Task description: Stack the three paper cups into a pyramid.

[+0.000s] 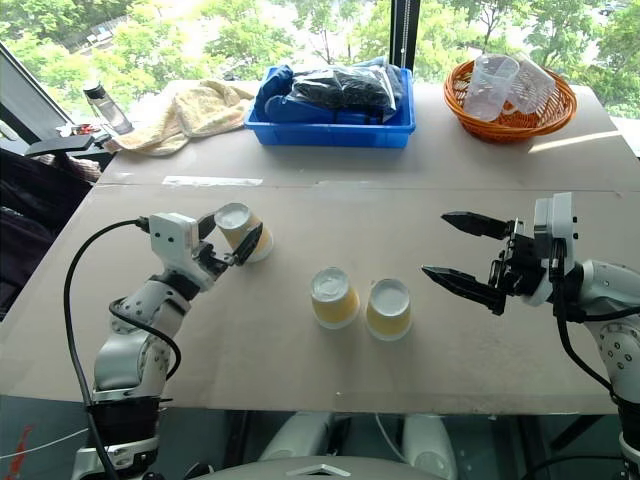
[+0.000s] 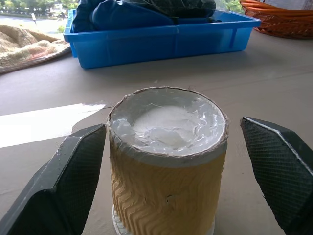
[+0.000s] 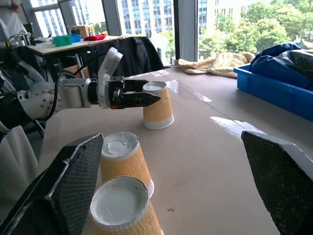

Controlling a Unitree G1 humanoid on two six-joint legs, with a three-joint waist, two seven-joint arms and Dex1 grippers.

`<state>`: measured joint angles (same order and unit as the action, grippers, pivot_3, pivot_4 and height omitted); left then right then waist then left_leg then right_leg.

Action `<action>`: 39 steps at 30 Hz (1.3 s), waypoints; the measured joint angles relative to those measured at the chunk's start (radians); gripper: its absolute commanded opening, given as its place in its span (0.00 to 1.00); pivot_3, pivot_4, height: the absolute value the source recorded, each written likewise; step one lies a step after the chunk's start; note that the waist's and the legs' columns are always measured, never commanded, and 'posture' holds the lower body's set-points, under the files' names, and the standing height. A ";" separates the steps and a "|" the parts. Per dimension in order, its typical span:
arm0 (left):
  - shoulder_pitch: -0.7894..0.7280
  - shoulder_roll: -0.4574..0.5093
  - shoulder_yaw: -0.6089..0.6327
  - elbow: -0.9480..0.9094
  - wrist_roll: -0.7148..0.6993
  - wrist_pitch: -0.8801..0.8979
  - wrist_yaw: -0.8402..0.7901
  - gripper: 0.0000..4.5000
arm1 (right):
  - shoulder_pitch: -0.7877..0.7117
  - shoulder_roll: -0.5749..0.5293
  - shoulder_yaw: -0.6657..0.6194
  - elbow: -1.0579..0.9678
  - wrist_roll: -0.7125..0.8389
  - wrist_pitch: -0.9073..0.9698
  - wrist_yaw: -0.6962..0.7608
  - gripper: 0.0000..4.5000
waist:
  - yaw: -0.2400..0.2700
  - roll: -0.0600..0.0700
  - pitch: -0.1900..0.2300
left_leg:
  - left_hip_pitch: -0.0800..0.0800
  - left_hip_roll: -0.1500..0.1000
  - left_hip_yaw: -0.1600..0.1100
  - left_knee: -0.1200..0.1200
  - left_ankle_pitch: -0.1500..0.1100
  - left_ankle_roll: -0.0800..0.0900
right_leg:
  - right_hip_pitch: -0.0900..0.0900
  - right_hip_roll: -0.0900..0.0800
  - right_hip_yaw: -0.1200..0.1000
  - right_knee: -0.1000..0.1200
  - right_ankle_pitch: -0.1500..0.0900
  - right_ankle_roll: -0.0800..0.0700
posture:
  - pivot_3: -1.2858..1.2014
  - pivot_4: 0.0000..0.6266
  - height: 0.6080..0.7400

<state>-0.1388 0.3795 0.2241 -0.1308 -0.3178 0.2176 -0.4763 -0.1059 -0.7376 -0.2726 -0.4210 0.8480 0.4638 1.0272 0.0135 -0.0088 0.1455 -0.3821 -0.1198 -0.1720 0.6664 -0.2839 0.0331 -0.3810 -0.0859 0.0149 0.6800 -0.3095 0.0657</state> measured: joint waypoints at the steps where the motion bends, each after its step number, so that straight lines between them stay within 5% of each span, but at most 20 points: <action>1: -0.009 0.002 0.000 0.002 0.000 0.006 0.000 1.00 | 0.001 0.000 0.000 -0.001 -0.005 -0.004 -0.001 0.99 | 0.000 0.000 0.000 | 0.000 0.000 0.000 0.000 0.000 0.000 | 0.000 0.000 0.000 0.000 0.000 0.000 | 0.52 0.24 1.00; 10: -0.016 0.023 -0.020 0.040 0.010 0.013 -0.023 1.00 | 0.002 0.000 0.000 -0.009 -0.014 -0.011 -0.004 0.99 | 0.001 0.000 0.000 | 0.000 0.000 0.000 0.000 0.000 0.000 | 0.000 0.000 0.000 0.000 0.000 0.000 | 0.52 0.24 1.00; 14: -0.037 0.021 -0.029 0.046 0.009 0.009 -0.031 0.60 | 0.002 0.000 0.000 -0.012 -0.015 -0.011 -0.007 1.00 | 0.001 0.000 0.000 | 0.000 0.000 0.000 0.000 0.000 0.000 | 0.000 0.000 0.000 0.000 0.000 0.000 | 0.52 0.24 1.00; 16: -0.044 0.021 -0.029 0.046 0.010 0.002 -0.029 0.54 | 0.002 0.000 0.000 -0.013 -0.015 -0.011 -0.007 1.00 | 0.001 0.000 0.000 | 0.000 0.000 0.000 0.000 0.000 0.000 | 0.000 0.000 0.000 0.000 0.000 0.000 | 0.52 0.24 1.00; 26: -0.068 0.029 -0.033 0.064 0.010 -0.047 -0.054 0.54 | 0.017 0.000 -0.001 -0.014 -0.022 -0.015 0.002 1.00 | 0.001 0.000 0.000 | 0.000 0.000 0.000 0.000 0.000 0.000 | 0.000 0.000 0.000 0.000 0.000 0.000 | 0.52 0.24 1.00; 39: -0.390 0.230 -0.267 -0.100 -0.252 0.209 -0.584 0.54 | 0.160 0.040 -0.072 0.067 -0.083 -0.209 0.129 1.00 | -0.004 0.000 0.001 | 0.000 0.000 -0.001 0.000 0.000 0.000 | 0.000 0.000 0.000 -0.001 0.000 0.000 | 0.52 0.24 1.00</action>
<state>-0.5292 0.6090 -0.0426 -0.2304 -0.5694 0.4267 -1.0607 0.0543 -0.6978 -0.3448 -0.3539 0.7649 0.2549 1.1565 0.0099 -0.0088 0.1468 -0.3824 -0.1199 -0.1727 0.6665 -0.2840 0.0332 -0.3808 -0.0859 0.0144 0.6795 -0.3095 0.0658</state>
